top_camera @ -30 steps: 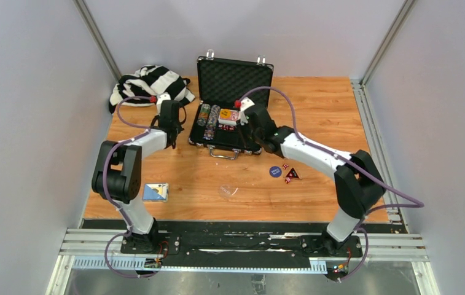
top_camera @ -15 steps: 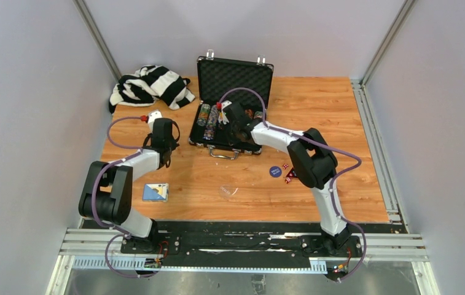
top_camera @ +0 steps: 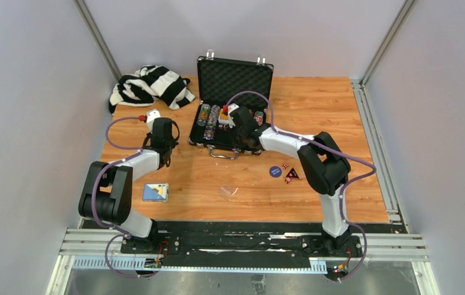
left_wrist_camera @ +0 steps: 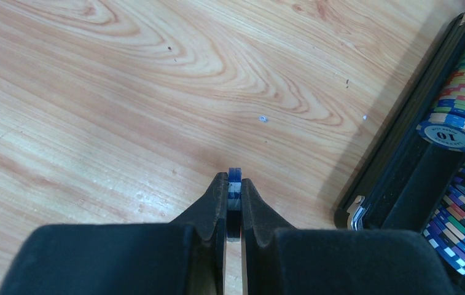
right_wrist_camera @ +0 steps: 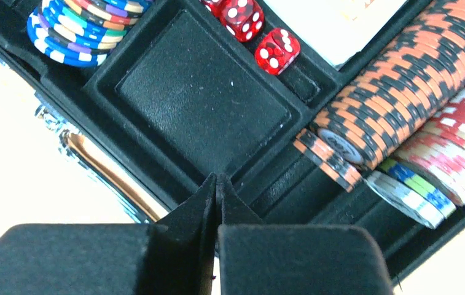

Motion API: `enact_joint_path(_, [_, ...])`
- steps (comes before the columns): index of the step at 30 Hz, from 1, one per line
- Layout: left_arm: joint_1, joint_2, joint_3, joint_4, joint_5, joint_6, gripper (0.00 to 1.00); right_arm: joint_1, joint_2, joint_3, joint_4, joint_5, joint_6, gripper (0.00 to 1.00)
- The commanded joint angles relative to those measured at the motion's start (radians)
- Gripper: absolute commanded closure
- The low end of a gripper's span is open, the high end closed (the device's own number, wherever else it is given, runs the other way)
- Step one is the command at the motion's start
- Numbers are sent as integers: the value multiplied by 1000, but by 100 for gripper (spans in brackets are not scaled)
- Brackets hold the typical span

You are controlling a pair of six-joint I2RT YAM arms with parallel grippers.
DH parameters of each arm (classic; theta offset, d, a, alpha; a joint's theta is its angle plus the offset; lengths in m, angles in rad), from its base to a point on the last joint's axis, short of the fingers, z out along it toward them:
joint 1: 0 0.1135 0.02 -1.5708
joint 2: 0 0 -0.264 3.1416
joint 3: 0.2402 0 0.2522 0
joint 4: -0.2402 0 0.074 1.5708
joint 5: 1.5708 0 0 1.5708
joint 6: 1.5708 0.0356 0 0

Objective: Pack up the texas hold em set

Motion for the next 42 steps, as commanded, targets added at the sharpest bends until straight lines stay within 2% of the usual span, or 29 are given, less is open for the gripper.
enact_joint_path(1, [4, -19, 3, 39, -33, -16, 100, 11, -38, -89, -106, -13, -3, 99])
enact_joint_path(12, [4, -35, -20, 47, -36, -21, 100, 10, -23, -84, -180, -9, -62, 99])
enact_joint_path(20, [4, -18, -7, 48, -25, -16, 100, 11, 132, 168, -417, -32, -93, 99])
enact_joint_path(31, [4, -26, 1, 49, -26, -14, 100, 10, 114, 107, -519, -12, -115, 99])
enact_joint_path(37, [4, -28, -1, 50, -25, -18, 100, 8, 148, 132, -633, -33, -131, 99])
enact_joint_path(42, [4, -24, -1, 56, -24, -18, 100, 8, 132, 98, -642, -50, -135, 99])
